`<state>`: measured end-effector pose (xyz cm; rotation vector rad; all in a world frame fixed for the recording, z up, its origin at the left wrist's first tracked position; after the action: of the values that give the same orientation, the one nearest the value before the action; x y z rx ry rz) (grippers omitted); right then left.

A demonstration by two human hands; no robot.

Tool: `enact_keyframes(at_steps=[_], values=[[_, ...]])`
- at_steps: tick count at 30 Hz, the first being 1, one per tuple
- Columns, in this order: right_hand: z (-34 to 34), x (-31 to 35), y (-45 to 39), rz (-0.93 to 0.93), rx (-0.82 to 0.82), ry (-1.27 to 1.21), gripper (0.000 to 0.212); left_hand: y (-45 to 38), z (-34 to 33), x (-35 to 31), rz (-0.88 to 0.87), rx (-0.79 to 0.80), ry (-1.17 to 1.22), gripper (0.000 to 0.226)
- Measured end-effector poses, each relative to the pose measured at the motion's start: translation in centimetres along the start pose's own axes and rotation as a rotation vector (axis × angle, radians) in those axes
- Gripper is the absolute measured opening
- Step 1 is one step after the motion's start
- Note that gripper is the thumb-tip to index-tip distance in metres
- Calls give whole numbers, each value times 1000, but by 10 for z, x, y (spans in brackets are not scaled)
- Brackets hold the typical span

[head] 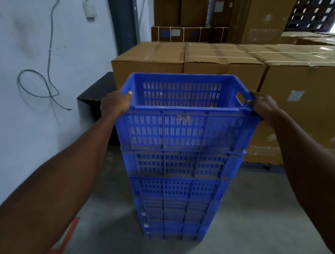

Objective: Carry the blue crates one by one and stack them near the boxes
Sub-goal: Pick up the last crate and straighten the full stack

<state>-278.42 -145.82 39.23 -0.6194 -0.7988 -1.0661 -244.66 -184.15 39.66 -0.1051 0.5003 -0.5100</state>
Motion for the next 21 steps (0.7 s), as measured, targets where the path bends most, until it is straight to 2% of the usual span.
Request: enact_keyframes(at_steps=[7, 15, 21], values=[[-16, 5, 15, 14, -31, 51, 47, -21, 9, 15, -23, 62, -56, 56], [-5, 10, 7, 17, 1, 63, 48, 4, 4, 10, 15, -53, 28, 60], [-18, -5, 7, -22, -62, -54, 48, -10, 16, 14, 4, 9, -54, 51]])
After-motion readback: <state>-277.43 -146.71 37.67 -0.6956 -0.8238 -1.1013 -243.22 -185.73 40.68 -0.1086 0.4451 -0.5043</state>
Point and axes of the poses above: each hand's wrist, its own y-axis away from the middle knuckle, its own z-axis out of the back of the hand, x = y × z, the point moved 8 cm from there along -y, towards the middle knuckle, and after that the axes turned 1 degree about z, right-handed, at the moved point
